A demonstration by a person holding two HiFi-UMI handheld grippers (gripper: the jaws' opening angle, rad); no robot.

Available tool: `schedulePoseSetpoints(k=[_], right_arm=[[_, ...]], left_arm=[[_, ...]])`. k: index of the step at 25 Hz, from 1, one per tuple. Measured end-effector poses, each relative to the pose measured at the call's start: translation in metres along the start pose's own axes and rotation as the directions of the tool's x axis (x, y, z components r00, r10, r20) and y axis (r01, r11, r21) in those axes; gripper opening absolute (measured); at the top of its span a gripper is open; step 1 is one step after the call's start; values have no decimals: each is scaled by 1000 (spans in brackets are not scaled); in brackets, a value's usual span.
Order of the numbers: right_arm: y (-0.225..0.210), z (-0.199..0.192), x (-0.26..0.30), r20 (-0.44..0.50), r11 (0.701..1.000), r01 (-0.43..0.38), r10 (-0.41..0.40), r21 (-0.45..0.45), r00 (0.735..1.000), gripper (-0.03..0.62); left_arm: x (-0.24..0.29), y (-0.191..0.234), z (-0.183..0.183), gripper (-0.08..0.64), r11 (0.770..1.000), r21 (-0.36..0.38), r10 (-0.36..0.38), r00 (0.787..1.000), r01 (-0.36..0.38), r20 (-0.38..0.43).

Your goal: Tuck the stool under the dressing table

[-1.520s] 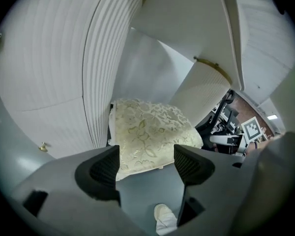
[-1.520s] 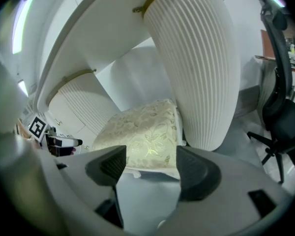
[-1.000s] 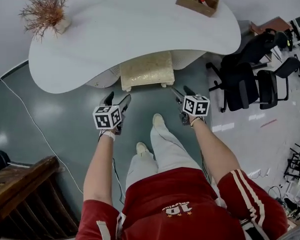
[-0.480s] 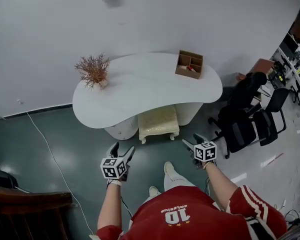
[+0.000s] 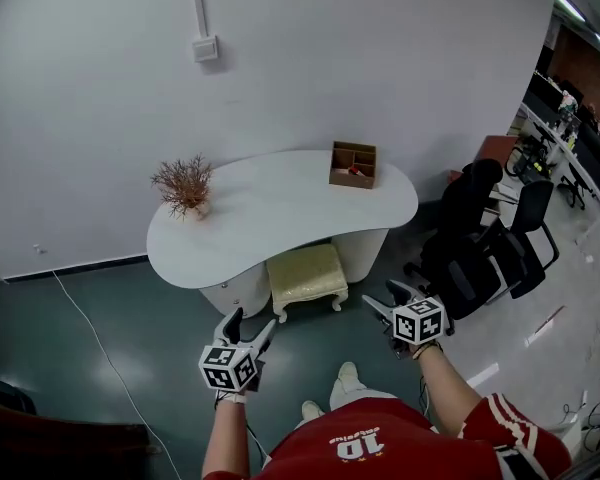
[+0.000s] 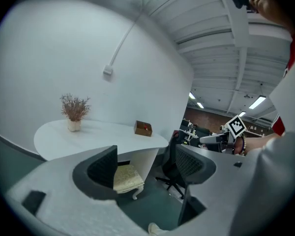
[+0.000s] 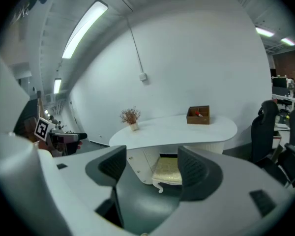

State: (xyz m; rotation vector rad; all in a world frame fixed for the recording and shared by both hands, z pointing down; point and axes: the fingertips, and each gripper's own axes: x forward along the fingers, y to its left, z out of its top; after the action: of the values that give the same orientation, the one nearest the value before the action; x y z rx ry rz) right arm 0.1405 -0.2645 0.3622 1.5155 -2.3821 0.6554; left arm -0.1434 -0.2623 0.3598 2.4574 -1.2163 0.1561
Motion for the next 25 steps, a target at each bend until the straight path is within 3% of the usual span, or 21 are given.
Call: schedulePoseSetpoints(k=[6, 15, 20, 25], right_arm=[[32, 65, -57, 139, 996, -57, 65, -62, 988, 314], [51, 149, -157, 360, 976, -106, 169, -188, 918, 314], [46, 152, -217, 415, 968, -99, 190, -231, 890, 311], [35, 135, -255, 425, 964, -112, 209, -241, 881, 264]], left_arm=[[-24, -54, 71, 365, 997, 72, -44, 989, 34, 140], [-62, -140, 131, 362, 985, 172, -27, 952, -27, 305], [-83, -191, 139, 291, 988, 154, -30, 928, -29, 371], [-93, -244, 131, 218, 978, 200, -22, 927, -58, 374]])
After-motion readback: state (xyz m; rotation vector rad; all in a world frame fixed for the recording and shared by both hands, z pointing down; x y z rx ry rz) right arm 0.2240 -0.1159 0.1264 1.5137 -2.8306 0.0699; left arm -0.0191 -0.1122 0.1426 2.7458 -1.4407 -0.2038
